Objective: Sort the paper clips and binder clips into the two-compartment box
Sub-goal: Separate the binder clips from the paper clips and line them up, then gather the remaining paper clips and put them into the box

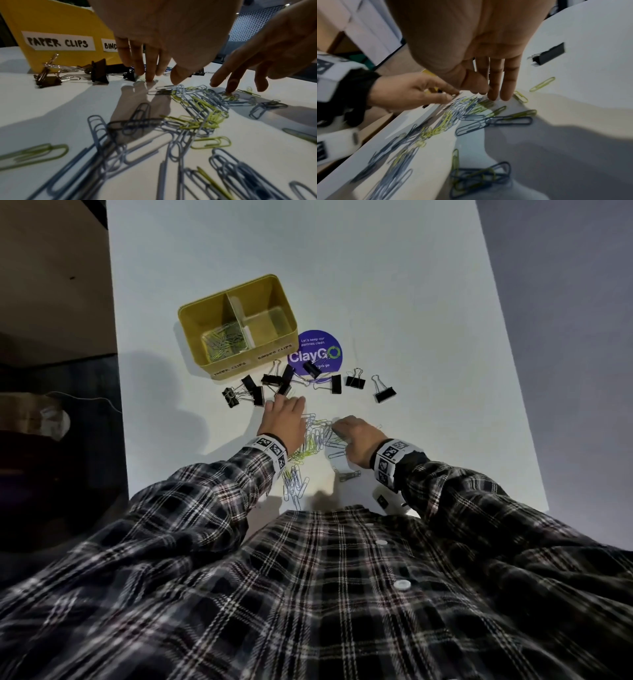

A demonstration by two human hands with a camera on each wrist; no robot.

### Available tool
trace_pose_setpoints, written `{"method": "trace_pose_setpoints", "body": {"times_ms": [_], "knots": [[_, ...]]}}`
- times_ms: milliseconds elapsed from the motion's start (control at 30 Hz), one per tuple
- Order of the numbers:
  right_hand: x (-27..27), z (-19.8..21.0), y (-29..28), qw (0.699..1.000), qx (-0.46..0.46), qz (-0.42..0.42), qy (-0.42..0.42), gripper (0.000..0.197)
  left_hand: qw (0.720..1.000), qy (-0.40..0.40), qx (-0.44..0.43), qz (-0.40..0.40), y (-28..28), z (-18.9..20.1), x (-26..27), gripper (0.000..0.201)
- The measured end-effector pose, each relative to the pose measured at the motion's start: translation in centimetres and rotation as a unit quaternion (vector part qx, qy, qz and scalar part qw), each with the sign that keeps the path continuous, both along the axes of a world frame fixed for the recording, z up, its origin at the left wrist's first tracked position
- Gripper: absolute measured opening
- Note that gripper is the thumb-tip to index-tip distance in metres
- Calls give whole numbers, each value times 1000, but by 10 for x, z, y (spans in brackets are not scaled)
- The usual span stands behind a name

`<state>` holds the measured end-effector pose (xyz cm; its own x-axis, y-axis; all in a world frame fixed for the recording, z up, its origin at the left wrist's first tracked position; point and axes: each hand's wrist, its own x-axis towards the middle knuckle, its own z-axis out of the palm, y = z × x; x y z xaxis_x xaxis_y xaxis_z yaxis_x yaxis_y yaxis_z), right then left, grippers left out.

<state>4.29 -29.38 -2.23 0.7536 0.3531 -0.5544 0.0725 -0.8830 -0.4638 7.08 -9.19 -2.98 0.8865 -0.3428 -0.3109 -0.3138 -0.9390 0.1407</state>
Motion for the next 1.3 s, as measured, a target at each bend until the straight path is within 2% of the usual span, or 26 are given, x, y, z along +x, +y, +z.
{"method": "trace_pose_setpoints", "body": {"times_ms": [67, 167, 267, 433, 533, 633, 700, 767, 833, 900, 967, 1033, 1100, 1200, 1300], "knots": [[0, -1, -6, 998, 3, -54, -19, 61, 999, 9, 35, -22, 1, -3, -1, 49], [5, -1, -16, 988, -1, -149, -42, 58, 998, 51, 1, -23, 6, -5, -12, 50], [12, 3, -19, 982, -23, -183, -40, 49, 998, 48, -27, -2, 10, -4, -16, 51], [16, 11, -17, 969, -55, -234, -48, 32, 997, 71, 24, 32, 5, 2, 8, 52], [15, 14, -29, 966, -120, -227, 11, 30, 996, 69, 48, -4, 3, 4, 8, 47], [6, 14, -42, 961, -181, -199, 55, 34, 994, 83, 24, -62, 7, 5, -12, 58], [2, 11, -43, 963, -173, -194, 70, 39, 991, 92, -10, -94, 11, 5, -33, 65], [0, 8, -32, 972, -125, -180, 78, 39, 990, 98, -49, -92, 18, 7, -52, 65], [0, 6, -13, 986, -67, -126, 90, 41, 992, 81, -83, -55, 29, 7, -64, 59], [1, 9, 5, 993, -27, -66, 91, 38, 993, 37, -108, 21, 45, 9, -68, 48], [6, 11, 14, 995, -8, -80, 54, 32, 986, 11, -103, 129, 65, 12, -73, 42], [14, 11, 11, 986, -19, -165, 14, 30, 967, 38, -73, 243, 87, 15, -79, 46], [18, 9, 1, 975, -56, -217, 1, 31, 939, 101, -36, 326, 105, 15, -89, 56], [16, 7, -9, 973, -116, -198, 28, 49, 901, 156, -31, 403, 115, 14, -101, 61], [7, 3, -1, 981, -87, -165, 50, 64, 885, 164, -91, 427, 100, 13, -100, 57]]}}
